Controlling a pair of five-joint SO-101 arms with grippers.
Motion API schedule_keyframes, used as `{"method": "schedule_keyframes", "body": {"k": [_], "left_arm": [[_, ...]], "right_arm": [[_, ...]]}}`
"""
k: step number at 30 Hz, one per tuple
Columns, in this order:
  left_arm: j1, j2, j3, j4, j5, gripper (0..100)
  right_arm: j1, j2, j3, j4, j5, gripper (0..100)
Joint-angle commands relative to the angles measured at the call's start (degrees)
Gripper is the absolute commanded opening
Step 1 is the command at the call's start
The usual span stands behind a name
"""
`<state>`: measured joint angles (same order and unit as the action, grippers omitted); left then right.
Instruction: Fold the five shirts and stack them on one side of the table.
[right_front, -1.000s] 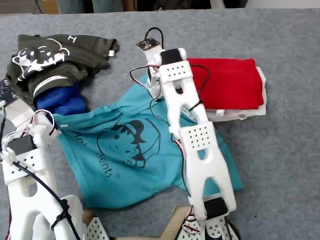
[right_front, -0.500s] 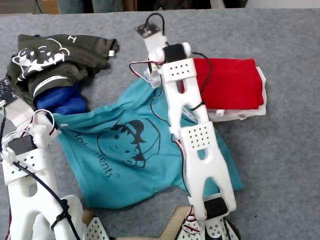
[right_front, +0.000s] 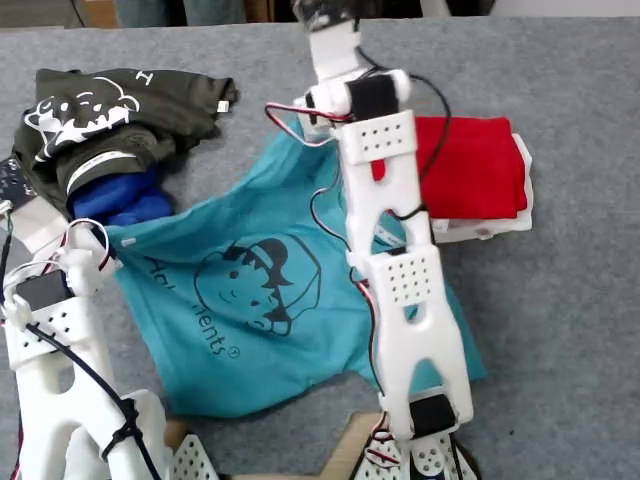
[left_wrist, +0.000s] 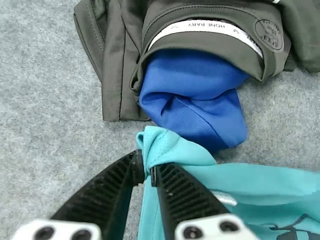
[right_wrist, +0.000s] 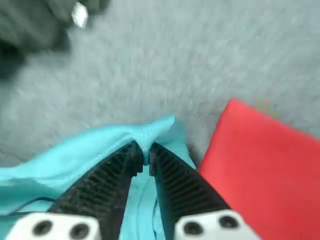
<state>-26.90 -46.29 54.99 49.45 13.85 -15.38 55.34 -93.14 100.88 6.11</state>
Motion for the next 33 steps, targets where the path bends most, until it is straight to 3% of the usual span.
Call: {"method": "schedule_keyframes", "body": {"k": [1,15,27,33], "left_arm": [[1.6,-1.3,-4.8,-0.9,0.9,3],[9.1,-1.0,-41.5,1.1,-2.4,3],[9.9,-1.6,-74.3,31.2,-3.4,3],[9.9,-1.6,-87.4,46.9,-4.3,3]], "right_arm": [[-1.0,-10.5,-2.6,-0.3,-1.3,1.3],[1.8,-34.8,-1.9,-27.9,-3.5,1.3],[1.8,-50.3,-1.8,-30.1,0.1,1.3],[1.8,-61.1,7.9,-30.6,0.4,1.3]]}}
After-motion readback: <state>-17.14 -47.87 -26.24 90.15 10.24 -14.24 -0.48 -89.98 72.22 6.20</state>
